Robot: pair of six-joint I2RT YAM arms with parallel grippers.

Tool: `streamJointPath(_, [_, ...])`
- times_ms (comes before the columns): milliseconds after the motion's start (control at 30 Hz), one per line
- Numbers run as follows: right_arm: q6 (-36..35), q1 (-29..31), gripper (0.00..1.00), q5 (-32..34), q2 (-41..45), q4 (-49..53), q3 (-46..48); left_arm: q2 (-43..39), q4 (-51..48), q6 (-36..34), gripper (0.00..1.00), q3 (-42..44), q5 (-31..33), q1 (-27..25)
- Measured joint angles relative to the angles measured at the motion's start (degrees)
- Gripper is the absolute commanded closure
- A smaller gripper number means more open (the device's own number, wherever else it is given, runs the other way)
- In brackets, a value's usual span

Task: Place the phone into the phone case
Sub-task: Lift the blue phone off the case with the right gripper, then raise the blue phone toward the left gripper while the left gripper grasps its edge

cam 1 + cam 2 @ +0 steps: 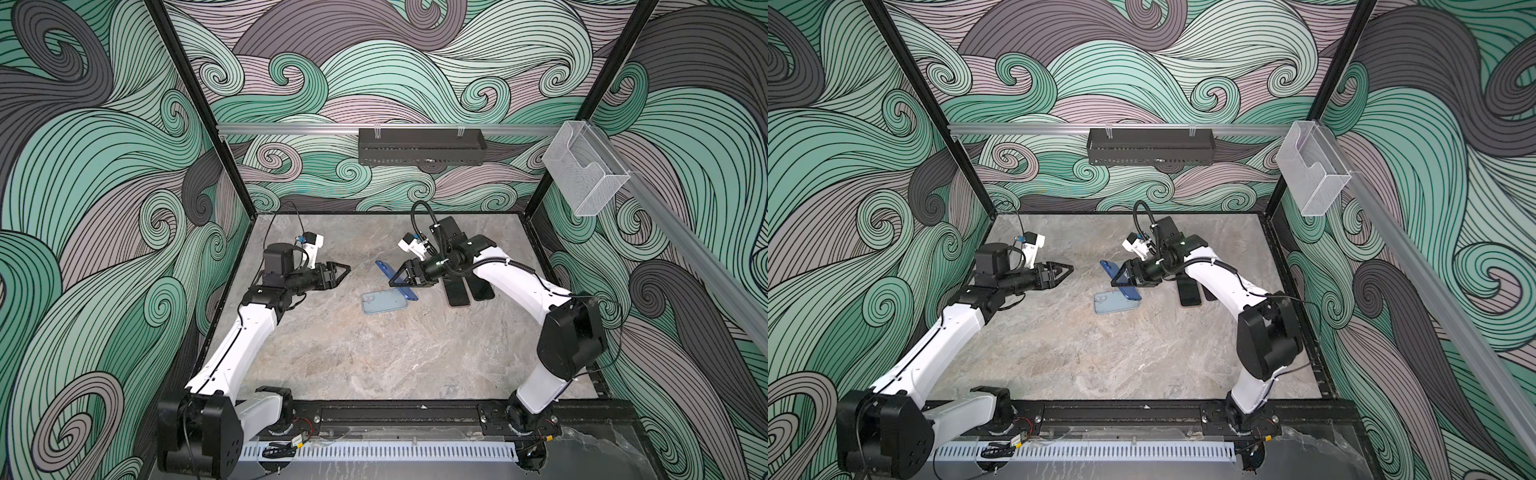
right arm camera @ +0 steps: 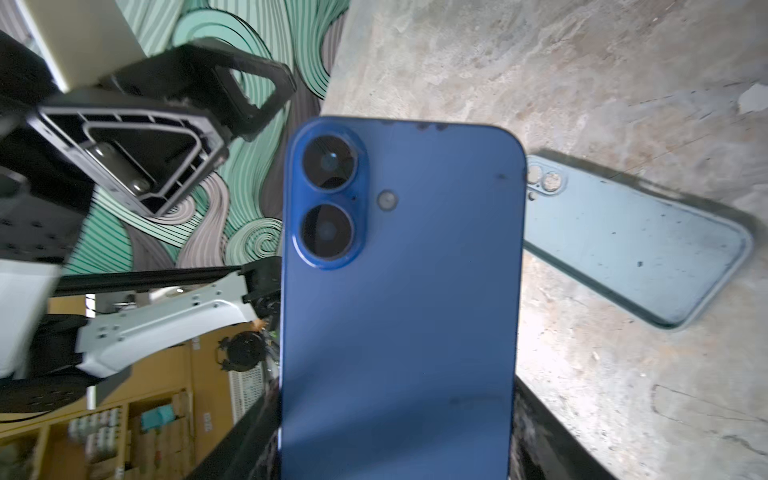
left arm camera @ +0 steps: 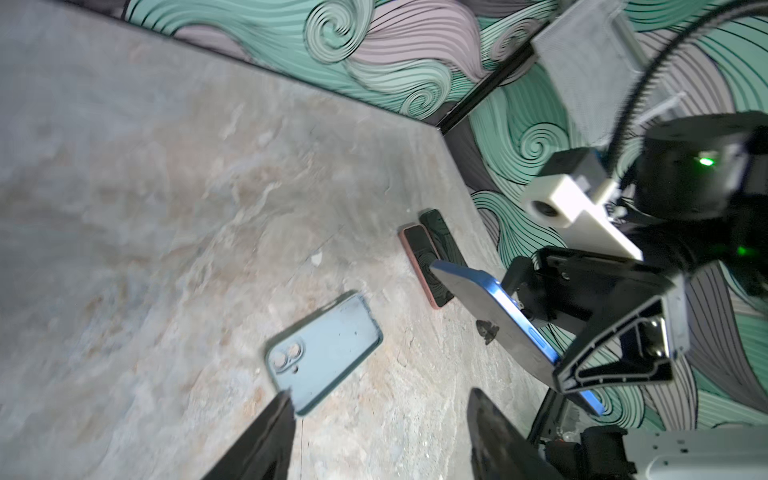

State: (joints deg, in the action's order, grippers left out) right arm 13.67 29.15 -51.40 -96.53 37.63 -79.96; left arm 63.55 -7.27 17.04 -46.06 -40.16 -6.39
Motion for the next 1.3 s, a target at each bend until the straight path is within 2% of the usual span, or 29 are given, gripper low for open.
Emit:
streamJointPath(100, [2.6, -0.4, 0.73, -4.2, 2.4, -3.3, 3.5, -0.3, 3.7, -5.3, 0.30, -0.1, -3.0, -0.9])
streamJointPath(333, [8.8, -0.4, 0.72, -12.7, 7.8, -10.8, 8.7, 1.7, 3.9, -22.0, 0.30, -3.4, -14.1, -4.5])
streamJointPath(567, [17.9, -0.4, 0.71, -18.8, 14.6, -22.4, 16.1, 4.2, -5.9, -40.1, 0.31, -10.6, -27.8, -5.9])
streamJointPath(667, [21.6, -0.2, 0.71, -20.2, 15.9, -26.6, 18.7, 5.3, -9.0, -45.7, 0.31, -11.9, -33.2, -6.2])
streamJointPath(933, [24.9, 2.0, 0.71, -21.7, 17.8, -29.1, 19.4, 8.3, -17.2, -55.3, 0.30, -16.7, -38.6, -7.4])
streamJointPath(1200, [25.2, 3.5, 0.71, -22.6, 20.0, -28.8, 19.4, 9.4, -19.6, -58.1, 0.30, -17.5, -38.8, -7.7])
streamJointPath(1300, [25.2, 3.8, 0.71, -22.8, 20.3, -28.8, 19.4, 9.5, -19.8, -58.5, 0.33, -17.5, -38.8, -8.4])
